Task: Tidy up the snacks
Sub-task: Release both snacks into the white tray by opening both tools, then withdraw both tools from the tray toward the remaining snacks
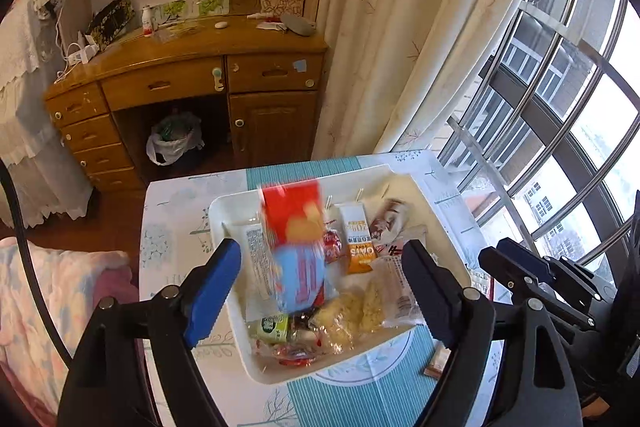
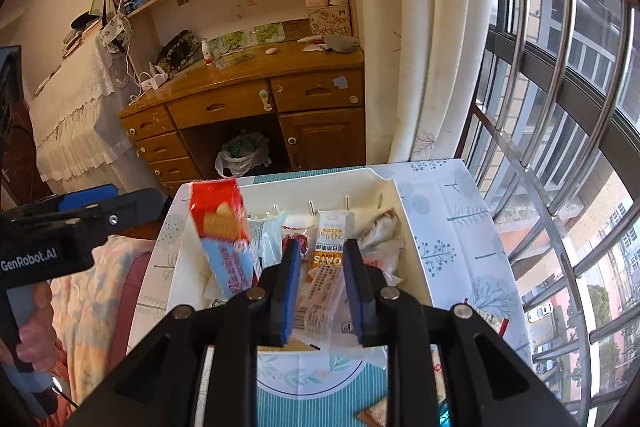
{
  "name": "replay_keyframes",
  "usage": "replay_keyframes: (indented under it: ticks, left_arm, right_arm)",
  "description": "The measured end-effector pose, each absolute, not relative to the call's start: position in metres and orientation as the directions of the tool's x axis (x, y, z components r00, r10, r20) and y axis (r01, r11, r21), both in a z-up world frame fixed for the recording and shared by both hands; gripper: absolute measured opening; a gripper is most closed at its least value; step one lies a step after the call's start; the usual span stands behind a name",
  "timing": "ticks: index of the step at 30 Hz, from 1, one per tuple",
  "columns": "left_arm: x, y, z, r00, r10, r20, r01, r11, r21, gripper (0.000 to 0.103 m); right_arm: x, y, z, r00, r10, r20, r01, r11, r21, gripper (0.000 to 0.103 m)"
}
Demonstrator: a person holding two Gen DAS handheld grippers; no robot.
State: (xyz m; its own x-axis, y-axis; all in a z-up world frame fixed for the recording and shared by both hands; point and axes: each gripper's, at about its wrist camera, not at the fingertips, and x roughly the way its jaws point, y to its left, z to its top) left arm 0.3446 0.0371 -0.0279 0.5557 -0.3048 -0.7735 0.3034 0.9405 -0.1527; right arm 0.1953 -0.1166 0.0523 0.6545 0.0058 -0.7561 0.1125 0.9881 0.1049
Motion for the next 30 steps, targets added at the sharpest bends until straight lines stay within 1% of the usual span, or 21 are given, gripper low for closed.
replay_keyframes:
  ticks: [2,6,11,13,15,20,25,28,30]
  left_arm:
    - [0.336,0.044,-0.025,0.556,-0.307,-0.773,0.304,0.94,-0.155,0.082]
    - [0.319,0.059,-0.02,0.554,-0.303,-0.775,0.309,0.94,-0.147,0.082]
    - [0.296,0.082,-0.016,0.546,-0.315,-0.777,0.327,0.933,-0.148,0.082]
    - [0.286,0.091,-0.017,0.54,-0.322,-0.778,0.341,0.928,-0.148,0.082]
    - [0.274,0.097,-0.019,0.526,-0.333,-0.782,0.358,0.921,-0.152,0.082]
    - [0.25,0.106,-0.033,0.462,-0.389,-0.797,0.398,0.894,-0.205,0.084]
    - [0.229,0.103,-0.048,0.407,-0.401,-0.821,0.425,0.879,-0.218,0.084]
    - [0.218,0.1,-0.057,0.381,-0.4,-0.833,0.434,0.873,-0.221,0.084]
    - [0.212,0.097,-0.062,0.377,-0.389,-0.841,0.432,0.876,-0.212,0.084]
  right_arm:
    - [0.188,-0.114,0.054,0.654,-0.004,-0.757,0.133,0.985,0.109,0.032]
    - [0.166,-0.107,0.057,0.651,-0.017,-0.759,0.18,0.975,0.132,0.035]
    - [0.136,-0.099,0.053,0.64,-0.023,-0.768,0.252,0.95,0.182,0.044]
    - [0.123,-0.096,0.049,0.631,-0.028,-0.775,0.283,0.939,0.196,0.045]
    - [0.108,-0.092,0.043,0.619,-0.028,-0.785,0.317,0.923,0.217,0.046]
    - [0.078,-0.088,0.029,0.577,-0.02,-0.816,0.391,0.885,0.255,0.056]
    - [0.05,-0.089,0.017,0.542,-0.029,-0.84,0.455,0.85,0.265,0.063]
    - [0.035,-0.096,0.007,0.525,-0.029,-0.851,0.489,0.828,0.274,0.07]
    - [0.027,-0.105,-0.002,0.506,-0.017,-0.863,0.514,0.809,0.286,0.07]
